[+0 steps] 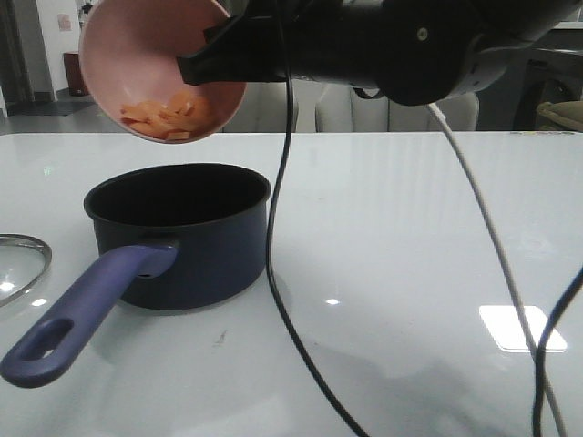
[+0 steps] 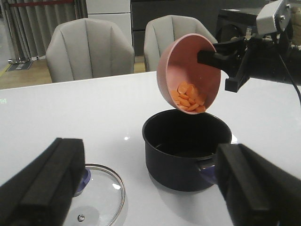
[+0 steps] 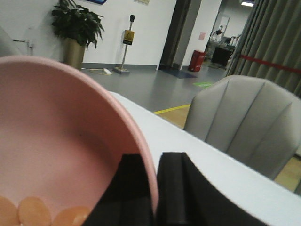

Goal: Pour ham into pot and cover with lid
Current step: 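Tilt the pink bowl with the right gripper to pour slices into the saucepan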

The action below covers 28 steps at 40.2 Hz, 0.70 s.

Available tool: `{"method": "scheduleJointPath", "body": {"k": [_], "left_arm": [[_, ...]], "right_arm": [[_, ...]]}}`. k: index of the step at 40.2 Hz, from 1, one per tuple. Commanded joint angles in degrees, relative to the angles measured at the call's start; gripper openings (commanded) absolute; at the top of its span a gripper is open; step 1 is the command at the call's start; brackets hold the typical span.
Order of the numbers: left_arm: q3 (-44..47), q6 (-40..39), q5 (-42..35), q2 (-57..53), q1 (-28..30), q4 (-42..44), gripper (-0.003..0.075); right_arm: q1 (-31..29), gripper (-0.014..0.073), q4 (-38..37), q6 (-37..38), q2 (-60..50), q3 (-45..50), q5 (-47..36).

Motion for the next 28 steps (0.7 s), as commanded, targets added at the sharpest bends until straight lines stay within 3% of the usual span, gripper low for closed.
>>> {"method": "scheduleJointPath", "body": {"k": [1,14,28], "left_arm": [[-1.47,0.22,-4.09,0.60,-0.46,-0.60,0.0606],[-1.47,0.22,-4.09,0.60,-0.46,-0.60,0.0606],[-1.47,0.22,-4.09,0.60,-0.46,-0.60,0.0606]], "right_arm": [[-0.10,0.0143,4.02,-8.71,-3.05,-1.27,-9.28],[0.12,0.0143,4.04,-21.62,-1.79,-1.27,-19.32],[1.04,0.0143,2.70,-40.72,1.49,-1.27,-21.62]]}}
